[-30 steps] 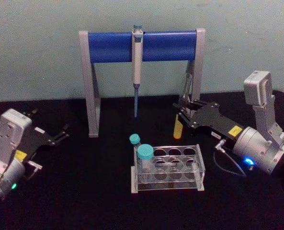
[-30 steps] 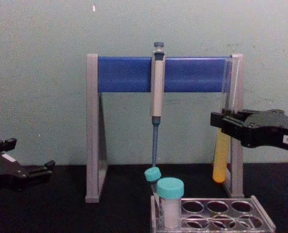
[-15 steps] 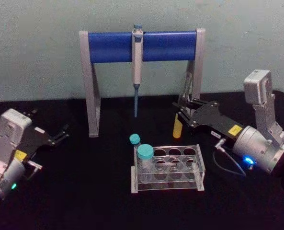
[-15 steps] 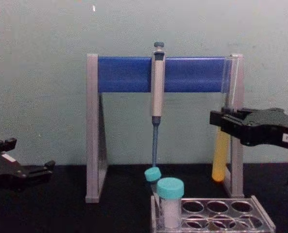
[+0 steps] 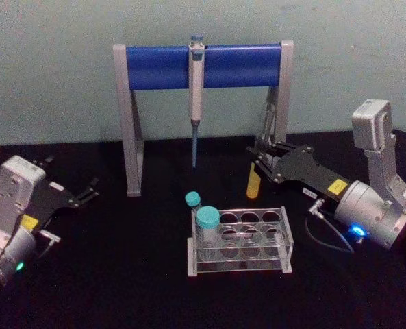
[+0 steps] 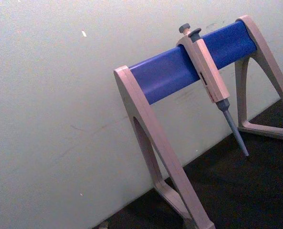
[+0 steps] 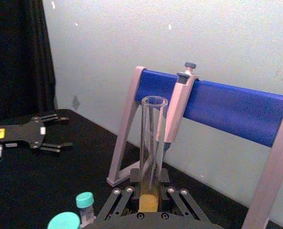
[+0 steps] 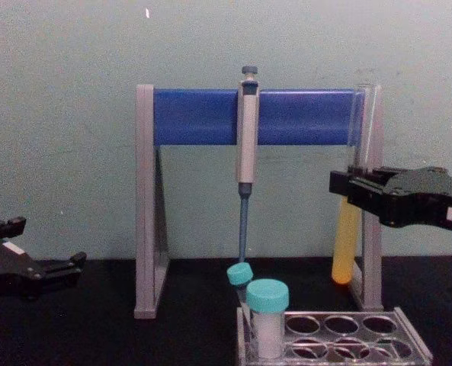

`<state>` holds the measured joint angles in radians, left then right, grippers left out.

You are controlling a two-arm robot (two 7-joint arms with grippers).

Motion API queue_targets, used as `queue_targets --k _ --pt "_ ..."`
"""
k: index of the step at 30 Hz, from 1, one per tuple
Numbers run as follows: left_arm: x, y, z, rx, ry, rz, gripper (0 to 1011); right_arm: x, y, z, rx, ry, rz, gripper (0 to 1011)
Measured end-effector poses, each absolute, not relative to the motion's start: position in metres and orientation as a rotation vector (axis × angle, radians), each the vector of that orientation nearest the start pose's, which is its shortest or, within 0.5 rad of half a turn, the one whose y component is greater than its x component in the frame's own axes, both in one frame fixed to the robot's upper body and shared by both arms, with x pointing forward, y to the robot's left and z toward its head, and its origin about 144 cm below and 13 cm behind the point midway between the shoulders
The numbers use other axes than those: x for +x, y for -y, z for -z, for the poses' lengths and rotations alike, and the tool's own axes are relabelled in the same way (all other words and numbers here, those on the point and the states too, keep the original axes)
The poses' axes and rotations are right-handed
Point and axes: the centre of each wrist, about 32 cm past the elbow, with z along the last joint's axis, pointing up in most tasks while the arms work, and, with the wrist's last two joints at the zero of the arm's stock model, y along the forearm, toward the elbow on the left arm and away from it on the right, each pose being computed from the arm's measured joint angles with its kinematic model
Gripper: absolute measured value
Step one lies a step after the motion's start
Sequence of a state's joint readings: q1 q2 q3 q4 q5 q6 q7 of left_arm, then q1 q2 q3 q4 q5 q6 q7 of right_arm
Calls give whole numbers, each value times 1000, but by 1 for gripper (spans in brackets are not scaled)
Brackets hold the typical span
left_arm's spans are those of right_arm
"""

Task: Pick up the test tube from the test tube rack, shake it, then place it back into the test tube rack.

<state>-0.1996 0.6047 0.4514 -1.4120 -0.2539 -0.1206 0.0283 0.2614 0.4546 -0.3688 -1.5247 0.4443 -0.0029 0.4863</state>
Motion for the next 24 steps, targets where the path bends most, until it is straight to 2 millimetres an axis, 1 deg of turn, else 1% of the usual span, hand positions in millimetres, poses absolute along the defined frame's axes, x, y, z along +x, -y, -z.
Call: queue_targets --k 14,24 --pt "489 -310 -1140 304 285 -1248 1010 498 265 -1196 -18 87 713 229" --pt "489 -310 -1140 304 285 -1248 1010 497 264 -1185 -46 73 728 229"
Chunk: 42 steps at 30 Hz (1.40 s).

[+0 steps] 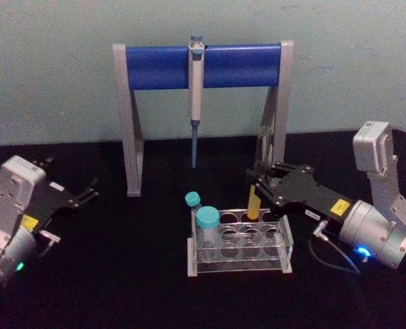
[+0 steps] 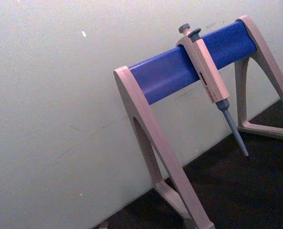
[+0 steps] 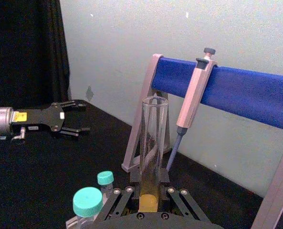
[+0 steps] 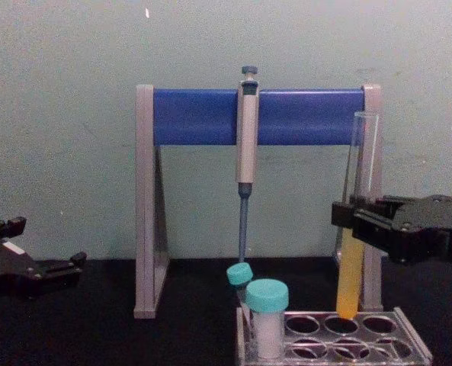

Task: Pick up the test tube from the test tube rack, shake it, then place it back into the test tube rack.

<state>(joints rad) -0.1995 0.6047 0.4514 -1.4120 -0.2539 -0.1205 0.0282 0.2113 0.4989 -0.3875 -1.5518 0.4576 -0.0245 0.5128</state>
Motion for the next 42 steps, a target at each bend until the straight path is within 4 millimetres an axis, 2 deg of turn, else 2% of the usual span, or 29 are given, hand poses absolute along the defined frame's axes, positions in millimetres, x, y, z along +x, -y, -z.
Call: queue_targets --k 42 --pt "489 -310 -1140 304 285 -1248 1010 503 261 -1165 -74 32 732 229"
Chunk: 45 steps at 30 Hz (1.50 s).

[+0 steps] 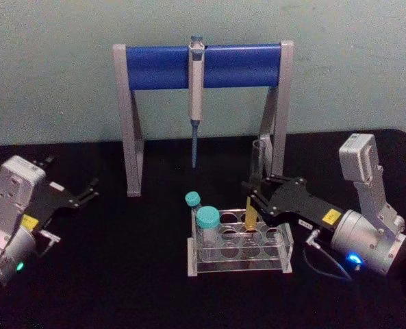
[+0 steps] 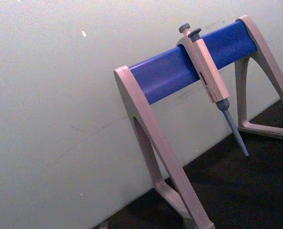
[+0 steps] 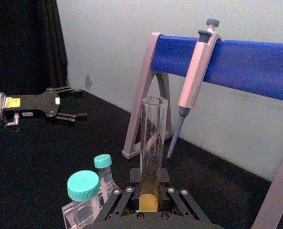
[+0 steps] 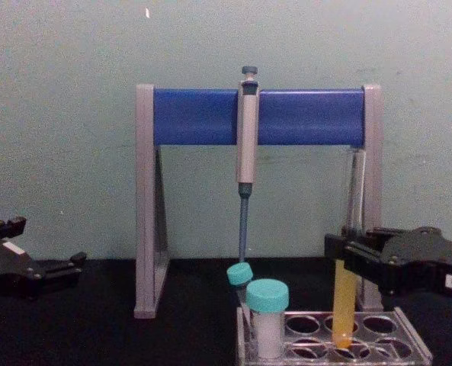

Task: Pick up the test tube from the test tube rack, shake it, then place it back into the test tube rack.

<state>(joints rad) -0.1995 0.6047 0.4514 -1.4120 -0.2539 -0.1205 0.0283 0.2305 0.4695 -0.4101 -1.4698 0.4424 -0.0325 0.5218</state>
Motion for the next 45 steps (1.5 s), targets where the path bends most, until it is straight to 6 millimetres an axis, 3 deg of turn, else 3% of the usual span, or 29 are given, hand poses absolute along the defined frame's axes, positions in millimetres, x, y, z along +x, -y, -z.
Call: queue_targets --k 45 --pt "489 -310 -1140 304 285 -1248 1010 505 258 -1141 -112 -37 759 229"
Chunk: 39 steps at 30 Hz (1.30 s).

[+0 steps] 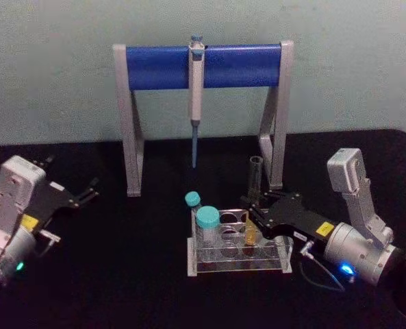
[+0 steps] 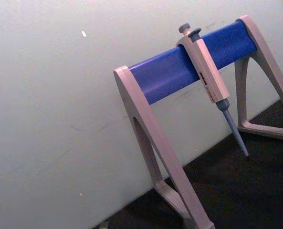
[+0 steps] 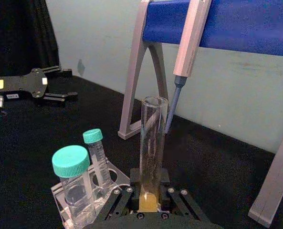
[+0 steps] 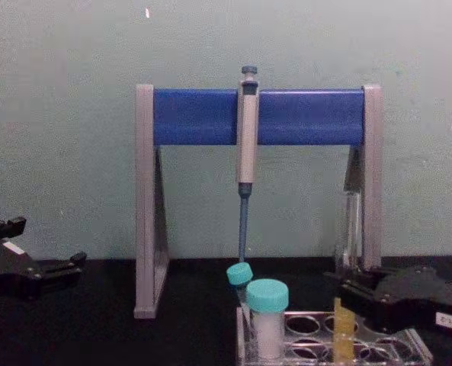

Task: Pick up the test tube from the test tube rack, shake it, then place it back into the test tube rack.

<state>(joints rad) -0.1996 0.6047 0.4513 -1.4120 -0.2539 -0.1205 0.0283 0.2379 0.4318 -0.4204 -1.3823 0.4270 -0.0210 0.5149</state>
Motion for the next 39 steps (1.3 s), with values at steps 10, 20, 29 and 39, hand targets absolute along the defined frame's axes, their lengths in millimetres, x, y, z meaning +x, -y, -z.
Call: queue_targets --k 10,20,29,39 --pt "489 -310 -1140 304 285 -1248 1010 505 258 -1141 -112 -36 759 229" --pt "489 -310 -1140 305 285 -1248 1010 505 259 -1141 -111 -36 758 279" --pt "489 -310 -1140 304 285 -1248 1010 505 259 -1141 -111 -36 758 546" --pt "489 -310 -1140 304 285 -1248 1010 505 259 -1141 -111 -36 758 861"
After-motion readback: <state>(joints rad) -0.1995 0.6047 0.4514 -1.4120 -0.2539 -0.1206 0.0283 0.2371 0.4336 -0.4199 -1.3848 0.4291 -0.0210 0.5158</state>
